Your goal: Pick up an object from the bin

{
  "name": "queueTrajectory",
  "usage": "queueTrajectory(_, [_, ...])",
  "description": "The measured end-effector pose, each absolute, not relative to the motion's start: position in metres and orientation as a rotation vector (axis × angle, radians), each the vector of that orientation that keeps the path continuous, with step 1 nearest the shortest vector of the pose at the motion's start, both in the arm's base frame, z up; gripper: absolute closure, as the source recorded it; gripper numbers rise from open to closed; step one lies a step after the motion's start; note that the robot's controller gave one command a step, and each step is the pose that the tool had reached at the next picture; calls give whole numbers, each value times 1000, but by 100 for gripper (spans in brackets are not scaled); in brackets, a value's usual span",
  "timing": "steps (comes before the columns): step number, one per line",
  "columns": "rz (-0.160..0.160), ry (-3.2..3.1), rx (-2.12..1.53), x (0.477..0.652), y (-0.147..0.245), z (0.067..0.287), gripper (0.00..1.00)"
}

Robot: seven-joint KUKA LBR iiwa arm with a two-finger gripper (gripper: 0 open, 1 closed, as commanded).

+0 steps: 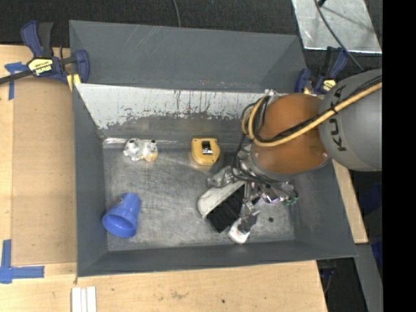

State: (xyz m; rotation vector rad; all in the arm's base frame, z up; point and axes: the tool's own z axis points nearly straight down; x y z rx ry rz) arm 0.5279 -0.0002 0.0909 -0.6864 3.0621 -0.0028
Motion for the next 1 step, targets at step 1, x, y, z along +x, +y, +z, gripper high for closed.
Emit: queueTrajectory(1, [3, 2988, -951, 546, 9, 80, 100])
